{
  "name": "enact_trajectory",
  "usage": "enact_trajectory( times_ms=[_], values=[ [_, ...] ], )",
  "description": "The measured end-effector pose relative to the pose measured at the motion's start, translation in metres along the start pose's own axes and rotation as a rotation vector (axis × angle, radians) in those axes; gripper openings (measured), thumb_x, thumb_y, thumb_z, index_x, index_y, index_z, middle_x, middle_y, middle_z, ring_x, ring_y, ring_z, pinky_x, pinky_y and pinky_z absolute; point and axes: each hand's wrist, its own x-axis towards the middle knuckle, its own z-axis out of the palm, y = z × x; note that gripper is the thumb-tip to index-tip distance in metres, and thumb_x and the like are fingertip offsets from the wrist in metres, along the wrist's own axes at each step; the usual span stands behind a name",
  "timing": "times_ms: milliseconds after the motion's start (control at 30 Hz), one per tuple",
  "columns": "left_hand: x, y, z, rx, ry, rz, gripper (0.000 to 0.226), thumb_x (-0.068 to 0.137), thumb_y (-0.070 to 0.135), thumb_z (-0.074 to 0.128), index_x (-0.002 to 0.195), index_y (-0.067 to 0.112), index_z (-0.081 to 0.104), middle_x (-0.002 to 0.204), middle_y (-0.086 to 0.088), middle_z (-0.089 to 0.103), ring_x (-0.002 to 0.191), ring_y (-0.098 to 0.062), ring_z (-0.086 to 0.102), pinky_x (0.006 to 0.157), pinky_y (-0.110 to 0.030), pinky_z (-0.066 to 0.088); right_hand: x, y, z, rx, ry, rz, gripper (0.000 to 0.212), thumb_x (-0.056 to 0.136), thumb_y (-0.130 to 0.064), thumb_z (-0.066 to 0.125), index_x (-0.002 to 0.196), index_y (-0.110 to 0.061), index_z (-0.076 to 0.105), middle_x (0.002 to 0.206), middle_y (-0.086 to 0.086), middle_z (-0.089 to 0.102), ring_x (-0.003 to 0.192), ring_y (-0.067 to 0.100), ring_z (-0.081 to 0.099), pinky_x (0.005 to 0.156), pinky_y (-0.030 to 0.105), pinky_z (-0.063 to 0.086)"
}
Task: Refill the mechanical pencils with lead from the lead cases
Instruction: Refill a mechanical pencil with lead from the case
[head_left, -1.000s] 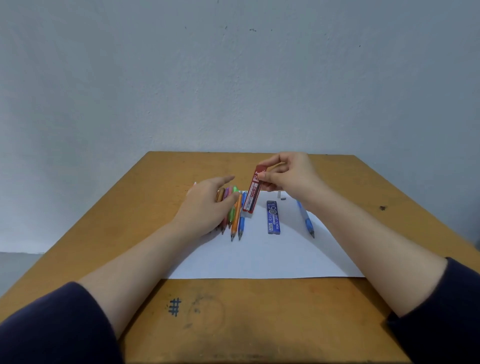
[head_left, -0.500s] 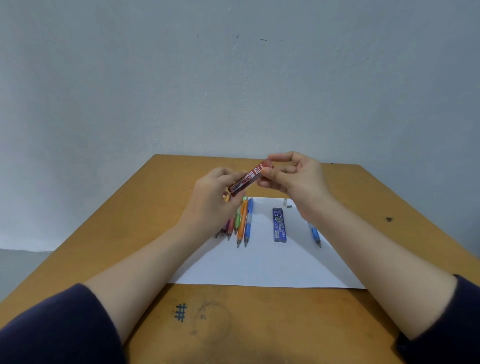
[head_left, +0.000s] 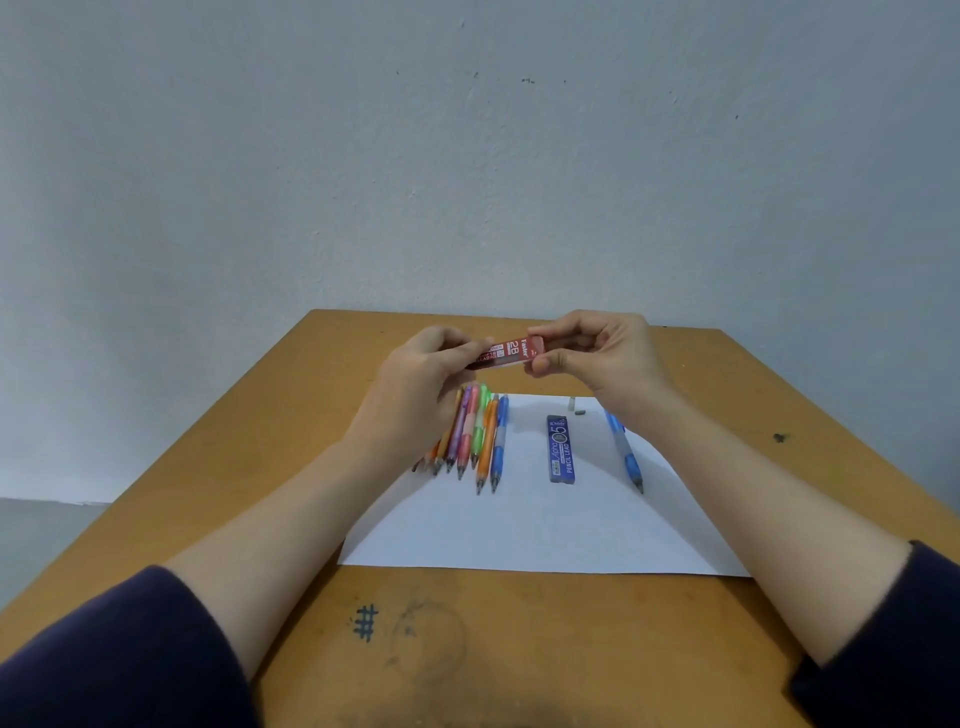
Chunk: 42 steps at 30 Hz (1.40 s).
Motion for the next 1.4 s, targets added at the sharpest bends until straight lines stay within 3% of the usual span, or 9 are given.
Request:
enact_trajectory(
  times_ms=[200,367,467,667,867,1033,1100,1200,1400],
  values=[
    [0.000,-0.002,0.000,0.017,-0.015,0.015,0.043,0.081,-0.009,0.066,0.122,0.003,0.063,0.106,-0.014,0.064,0.090,-0.015,0.053,0.077,-0.022,0.043,0.002,0.007,0.001,0.030,-0.006,-0.028,0.029,0.080,0.012,0.062,0.090,-0.014,0.071,0.073,-0.001,0.073,0.067,0.021,0.071,0.069,0.025,0.058],
    [0.000,-0.003,-0.002,0.026,-0.009,0.013,0.042,0.082,-0.006,0.066,0.123,0.005,0.063,0.106,-0.012,0.063,0.092,-0.012,0.050,0.077,-0.009,0.034,0.003,0.008,-0.001,0.075,0.021,-0.024,0.019,0.085,0.006,0.059,0.087,-0.009,0.071,0.075,0.001,0.073,0.071,0.024,0.071,0.071,0.026,0.058],
    [0.000,-0.001,0.001,0.000,0.024,-0.008,0.042,0.083,-0.006,0.066,0.123,0.005,0.062,0.108,-0.012,0.064,0.094,-0.011,0.050,0.078,-0.008,0.035,0.003,0.011,0.000,0.186,0.040,0.015,0.011,0.077,-0.006,0.065,0.087,-0.007,0.070,0.079,0.004,0.074,0.075,0.026,0.071,0.074,0.029,0.059],
    [0.000,0.000,0.004,-0.040,0.126,0.022,0.035,0.081,-0.005,0.068,0.115,0.002,0.067,0.101,-0.012,0.068,0.087,-0.010,0.054,0.079,0.005,0.035,-0.002,0.017,0.015,0.294,0.041,0.041,0.034,0.062,-0.008,0.072,0.096,-0.011,0.070,0.087,0.005,0.073,0.088,0.021,0.067,0.089,0.033,0.054],
    [-0.001,0.012,0.009,-0.163,0.189,0.009,0.025,0.084,0.006,0.066,0.108,0.003,0.071,0.096,-0.004,0.070,0.082,0.002,0.054,0.076,0.001,0.039,-0.006,0.018,0.030,0.308,0.154,0.059,0.022,0.071,-0.010,0.073,0.092,-0.015,0.071,0.087,-0.002,0.073,0.083,0.008,0.066,0.073,0.021,0.051],
    [-0.001,0.032,0.002,-0.613,-0.011,-0.481,0.025,0.090,0.036,0.059,0.112,0.029,0.068,0.111,0.011,0.068,0.104,0.003,0.061,0.091,-0.018,0.048,-0.005,0.014,0.026,0.250,0.274,0.000,0.023,0.081,-0.005,0.070,0.102,-0.013,0.068,0.102,0.004,0.072,0.098,0.011,0.067,0.088,0.025,0.052],
    [0.003,0.037,0.001,-0.936,-0.046,-0.680,0.038,0.091,0.048,0.049,0.116,0.023,0.064,0.118,0.001,0.068,0.111,-0.009,0.061,0.102,-0.033,0.046,-0.003,0.014,0.020,0.150,0.326,-0.045,0.025,0.080,-0.007,0.072,0.102,-0.018,0.068,0.099,0.004,0.072,0.097,0.012,0.067,0.089,0.026,0.052],
    [0.008,0.038,-0.006,-1.490,-0.086,-0.985,0.064,0.096,0.052,0.037,0.129,-0.001,0.052,0.127,-0.018,0.061,0.117,-0.026,0.059,0.105,-0.038,0.042,0.002,0.016,0.011,-0.023,0.363,-0.098,0.030,0.078,-0.009,0.074,0.105,-0.019,0.068,0.097,-0.002,0.071,0.096,0.008,0.065,0.082,0.020,0.052],
    [0.007,0.031,-0.018,-1.997,-0.180,-1.065,0.088,0.092,0.064,0.032,0.131,-0.015,0.042,0.130,-0.033,0.052,0.124,-0.044,0.050,0.105,-0.045,0.040,0.008,0.026,-0.004,-0.384,0.319,-0.239,0.033,0.079,-0.005,0.073,0.110,-0.017,0.070,0.100,-0.001,0.064,0.098,0.007,0.063,0.089,0.023,0.049]
  ],
)
